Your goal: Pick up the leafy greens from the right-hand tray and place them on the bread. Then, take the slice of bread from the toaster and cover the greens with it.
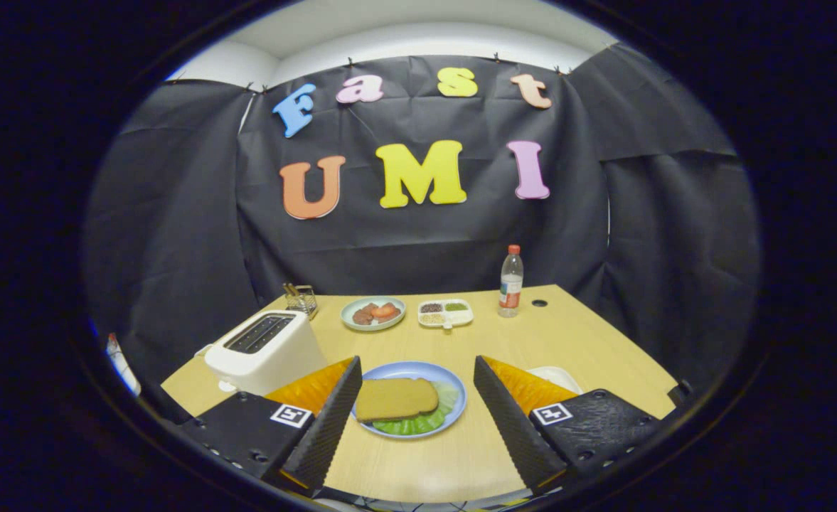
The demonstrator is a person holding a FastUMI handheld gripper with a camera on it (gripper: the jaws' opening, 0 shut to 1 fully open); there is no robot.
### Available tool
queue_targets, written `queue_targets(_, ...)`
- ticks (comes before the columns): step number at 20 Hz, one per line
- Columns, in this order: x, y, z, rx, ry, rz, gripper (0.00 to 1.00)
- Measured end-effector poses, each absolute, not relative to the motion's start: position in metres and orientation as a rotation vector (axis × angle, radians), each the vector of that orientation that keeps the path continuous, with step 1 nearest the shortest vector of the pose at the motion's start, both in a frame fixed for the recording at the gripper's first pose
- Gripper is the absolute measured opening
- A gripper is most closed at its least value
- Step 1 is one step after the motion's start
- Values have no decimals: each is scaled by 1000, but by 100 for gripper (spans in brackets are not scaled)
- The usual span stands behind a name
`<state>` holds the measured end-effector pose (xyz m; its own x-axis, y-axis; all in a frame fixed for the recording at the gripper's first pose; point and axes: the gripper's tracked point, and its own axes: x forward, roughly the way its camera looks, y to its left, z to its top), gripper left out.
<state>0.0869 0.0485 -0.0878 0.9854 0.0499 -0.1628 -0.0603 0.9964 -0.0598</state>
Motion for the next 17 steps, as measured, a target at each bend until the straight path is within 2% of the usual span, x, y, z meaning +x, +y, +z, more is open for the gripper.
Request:
queue_targets(7, 15, 60, -85, -159, 26, 29, 96)
queue_targets(11, -3, 67, -86, -117, -1, 31, 96)
queue_targets(17, -21, 49, -85, -116, -17, -46, 95)
